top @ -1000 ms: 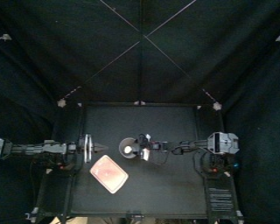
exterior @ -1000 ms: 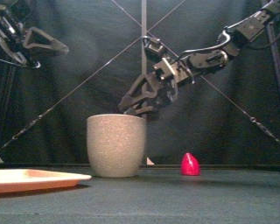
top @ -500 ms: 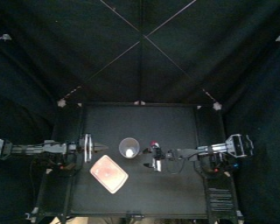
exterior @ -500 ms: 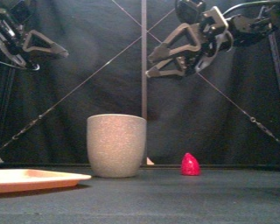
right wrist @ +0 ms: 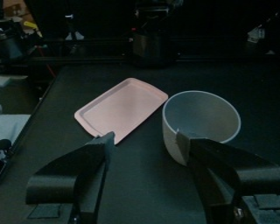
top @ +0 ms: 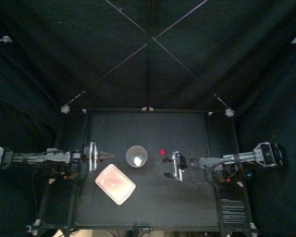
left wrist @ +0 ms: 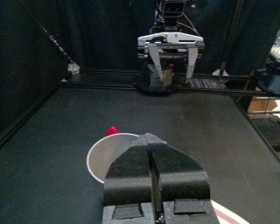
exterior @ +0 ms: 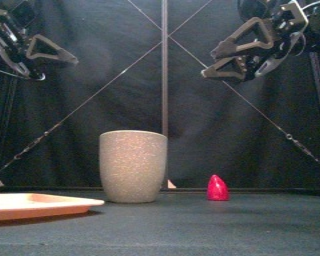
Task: Pick the onion then place it in the grey bowl
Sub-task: Drop onion in the grey bowl and return to neutral
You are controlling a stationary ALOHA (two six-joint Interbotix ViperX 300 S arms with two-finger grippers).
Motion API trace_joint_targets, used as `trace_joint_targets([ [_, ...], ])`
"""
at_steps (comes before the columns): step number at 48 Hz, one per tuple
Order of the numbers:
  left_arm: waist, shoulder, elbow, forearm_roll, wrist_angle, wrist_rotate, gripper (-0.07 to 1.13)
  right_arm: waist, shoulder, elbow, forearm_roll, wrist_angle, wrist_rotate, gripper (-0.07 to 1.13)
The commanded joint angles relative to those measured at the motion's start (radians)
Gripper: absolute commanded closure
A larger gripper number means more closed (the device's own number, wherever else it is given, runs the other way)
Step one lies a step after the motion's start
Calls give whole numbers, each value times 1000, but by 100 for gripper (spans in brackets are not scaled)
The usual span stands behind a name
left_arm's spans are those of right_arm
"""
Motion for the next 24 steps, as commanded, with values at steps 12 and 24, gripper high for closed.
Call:
trace_joint_targets([
  [12,2,2,-15,2,-2,0,100,-3,-40,5,0,-12,3,13],
  [24,2,2,-15,3,-2,0,100,-11,-40,3,0,-12,3,13],
])
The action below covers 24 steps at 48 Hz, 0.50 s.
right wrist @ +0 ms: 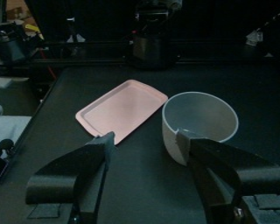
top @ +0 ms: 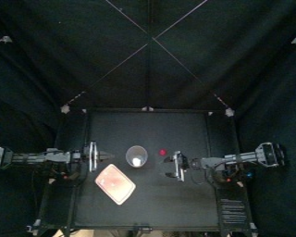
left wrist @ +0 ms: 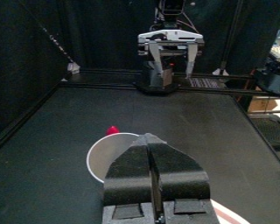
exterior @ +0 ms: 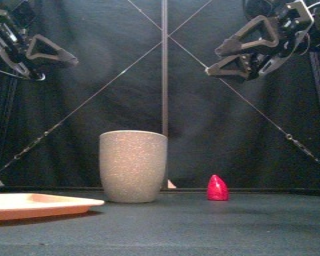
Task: Pick the onion then place it in the grey bowl
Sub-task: Drop onion in the grey bowl and return to neutral
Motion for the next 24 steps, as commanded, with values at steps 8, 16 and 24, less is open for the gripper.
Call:
trace_joint_targets([
  [8,3,2,-14,2,-3,0,100,-9,-17,-12,0,-11,2,13],
  [16,3,2,-14,2,-3,0,100,-15,-17,-9,0,-11,2,13],
  [24,3,2,-11,2,-3,0,100,-26,-12,-5,0,-11,2,13],
])
